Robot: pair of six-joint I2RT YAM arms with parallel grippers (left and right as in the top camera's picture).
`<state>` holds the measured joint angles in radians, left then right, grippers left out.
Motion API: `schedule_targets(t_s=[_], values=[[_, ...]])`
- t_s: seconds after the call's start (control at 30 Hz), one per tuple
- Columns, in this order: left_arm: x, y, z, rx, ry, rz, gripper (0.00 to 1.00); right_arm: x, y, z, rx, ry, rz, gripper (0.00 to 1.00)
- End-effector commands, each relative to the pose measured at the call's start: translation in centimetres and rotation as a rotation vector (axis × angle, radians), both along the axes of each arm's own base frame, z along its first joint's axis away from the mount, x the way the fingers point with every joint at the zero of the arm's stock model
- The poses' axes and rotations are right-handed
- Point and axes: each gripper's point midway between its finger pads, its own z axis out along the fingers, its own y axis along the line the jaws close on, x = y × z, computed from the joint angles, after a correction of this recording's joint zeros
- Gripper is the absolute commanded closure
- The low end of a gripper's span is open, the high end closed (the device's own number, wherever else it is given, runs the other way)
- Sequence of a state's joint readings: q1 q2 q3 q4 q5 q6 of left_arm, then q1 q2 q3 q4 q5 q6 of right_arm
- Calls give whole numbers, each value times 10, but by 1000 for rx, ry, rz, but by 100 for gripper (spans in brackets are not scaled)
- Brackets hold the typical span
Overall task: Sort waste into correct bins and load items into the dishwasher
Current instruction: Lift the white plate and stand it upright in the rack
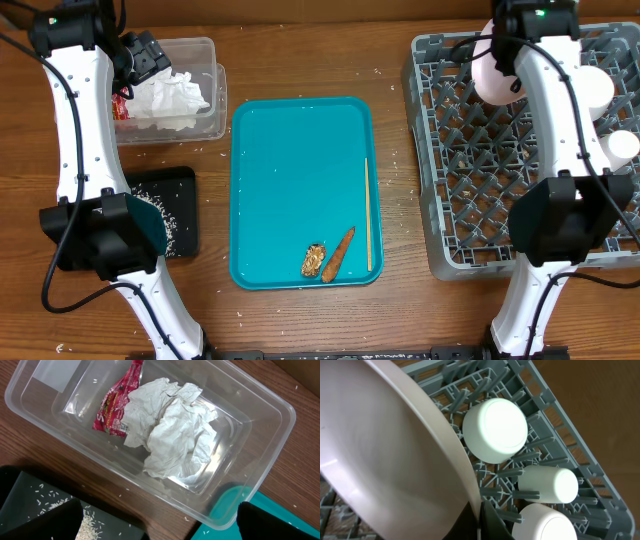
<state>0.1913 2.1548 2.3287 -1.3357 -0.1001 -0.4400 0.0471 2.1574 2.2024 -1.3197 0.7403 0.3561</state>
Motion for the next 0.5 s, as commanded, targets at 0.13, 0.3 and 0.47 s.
schedule_targets(t_s=[0.13, 0.3, 0.47], values=[[-2, -4, 12, -3, -29, 5, 0, -1, 25, -7, 18, 57, 77, 63], [-2, -4, 12, -3, -29, 5, 0, -5, 53, -6, 179, 71, 142, 57], [-2, -4, 12, -3, -29, 5, 0, -18, 112, 13, 526, 62, 273, 51]])
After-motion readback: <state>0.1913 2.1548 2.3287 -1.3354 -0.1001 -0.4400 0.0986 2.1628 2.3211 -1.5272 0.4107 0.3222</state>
